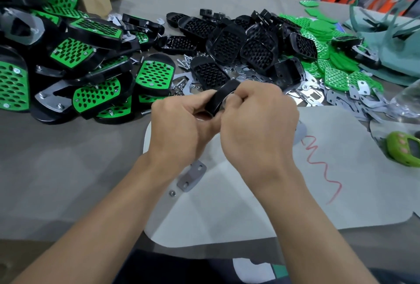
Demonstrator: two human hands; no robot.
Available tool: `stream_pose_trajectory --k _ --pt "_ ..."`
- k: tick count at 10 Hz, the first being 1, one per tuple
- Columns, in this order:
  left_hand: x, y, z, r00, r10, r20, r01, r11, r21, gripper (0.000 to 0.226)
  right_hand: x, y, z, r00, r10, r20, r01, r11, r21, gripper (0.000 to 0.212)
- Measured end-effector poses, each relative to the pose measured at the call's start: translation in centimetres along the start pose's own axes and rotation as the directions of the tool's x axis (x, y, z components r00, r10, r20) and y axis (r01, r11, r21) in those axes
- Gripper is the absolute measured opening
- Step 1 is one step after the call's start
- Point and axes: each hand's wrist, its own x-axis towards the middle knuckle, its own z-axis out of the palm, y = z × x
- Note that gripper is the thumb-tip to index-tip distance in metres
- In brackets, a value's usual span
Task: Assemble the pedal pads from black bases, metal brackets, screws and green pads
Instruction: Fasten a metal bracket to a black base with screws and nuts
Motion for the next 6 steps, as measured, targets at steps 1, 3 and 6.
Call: stream_pose_trajectory --k 1,3,6 --pt "0.0 0.2 -0.5 0.998 0.034 0.051 -0.038 0.997 0.071 0.008 -0.4 -0.1 -0.4 0.987 0.154 0.043 -0.159 0.963 0.217 0.018" --pt "-0.1 0.3 -0.9 0.998 0.055 0.029 -0.058 0.993 0.099 0.015 -0.6 -0.1 -2.3 0.962 0.100 0.256 -0.181 0.931 0.318 0.026" --pt "0.0 -0.8 -0.6 0.997 0.071 0.025 -0.073 0.995 0.075 0.015 -2.0 -0.2 -1.0 0.956 -0.289 -0.049 0.278 0.947 -0.163 0.022"
